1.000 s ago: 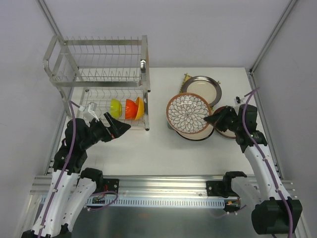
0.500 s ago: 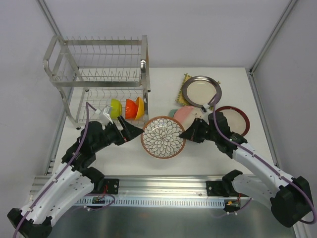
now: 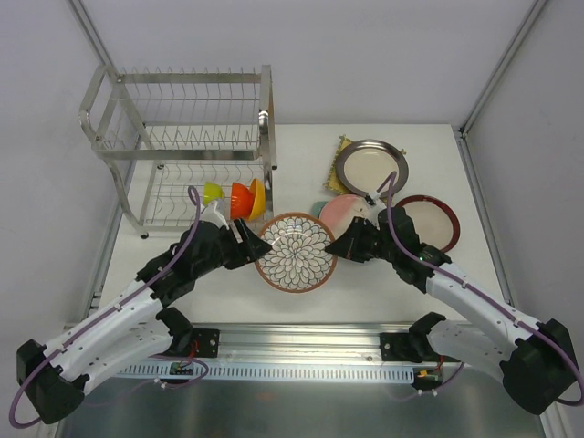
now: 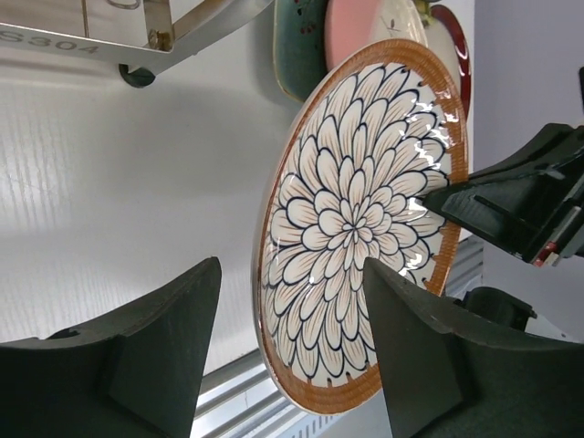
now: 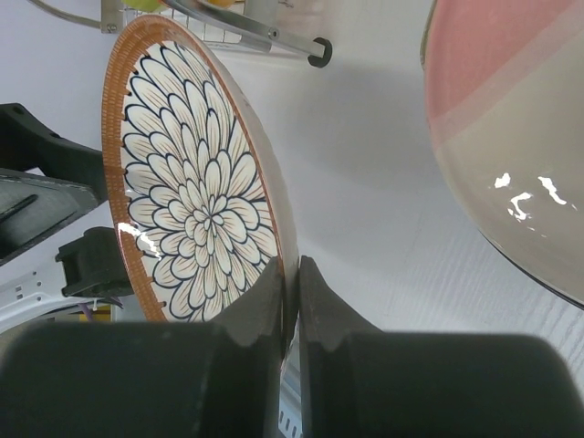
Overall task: Load the plates into the dish rack
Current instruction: Pass the plate from the right arm to the left
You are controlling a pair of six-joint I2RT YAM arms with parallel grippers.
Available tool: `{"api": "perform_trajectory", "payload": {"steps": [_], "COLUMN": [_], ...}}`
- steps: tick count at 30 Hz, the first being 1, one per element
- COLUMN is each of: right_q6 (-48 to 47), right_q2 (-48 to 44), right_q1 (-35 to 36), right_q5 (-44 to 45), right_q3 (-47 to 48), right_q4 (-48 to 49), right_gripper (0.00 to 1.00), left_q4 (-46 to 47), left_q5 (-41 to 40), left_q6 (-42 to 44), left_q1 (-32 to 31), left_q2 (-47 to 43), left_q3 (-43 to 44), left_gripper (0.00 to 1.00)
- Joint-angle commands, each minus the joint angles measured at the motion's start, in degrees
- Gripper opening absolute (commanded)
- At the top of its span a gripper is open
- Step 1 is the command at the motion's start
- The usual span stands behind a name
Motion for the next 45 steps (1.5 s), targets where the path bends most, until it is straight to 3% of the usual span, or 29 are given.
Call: {"api": "perform_trajectory", "payload": {"steps": [1, 7, 20, 29, 31, 34, 37, 40, 45], "right_q6": [2.70, 3.14, 4.11, 2.17, 1.74, 0.95, -0.19, -2.56, -7.93], "right_q2": [-1.65, -1.65, -1.83, -1.65, -1.65, -1.83, -2.44, -3.76, -6.57], "right_q1": [0.51, 0.51, 0.51, 0.42, 0.42, 0.51, 0.42, 0.51, 0.51], "right_q5": [-2.04, -2.22, -1.69, -1.07, -1.16, -2.21, -2.83, -3.01, -1.17], "right_q3": [3.86, 2.72, 0.08, -0.97, -0.97, -1.15, -1.15, -0.89, 0.78], "right_q4": [10.43, 12.01, 14.39, 11.93, 11.75, 11.84, 11.31, 9.73, 3.42], "right_gripper": [0.01, 0.01, 0.01, 0.04, 0.13, 0.45, 0.65, 0.78, 0.90], "left_q4": [1.94, 2.02, 2.73, 2.82, 2.73, 2.73, 2.55, 2.46, 2.38], "left_q5": [-4.36, -4.54, -4.37, -8.84, -9.90, -10.96, -10.96, -10.96, -8.86], "left_q6": [1.68, 2.65, 3.79, 9.42, 10.29, 12.40, 15.12, 18.11, 25.83], "left_q1": [-1.96, -3.54, -5.21, -5.30, -5.30, -5.30, -5.30, -5.30, -5.30], "left_q2": [1.65, 5.17, 5.79, -2.99, -5.80, -8.27, -8.63, -8.36, -9.15], "left_q3": [1.59, 2.47, 2.74, 0.63, -0.07, -0.17, 0.45, 1.50, 3.96], "left_gripper": [0.62, 0.50, 0.00, 0.00, 0.00, 0.00, 0.00, 0.00, 0.00]}}
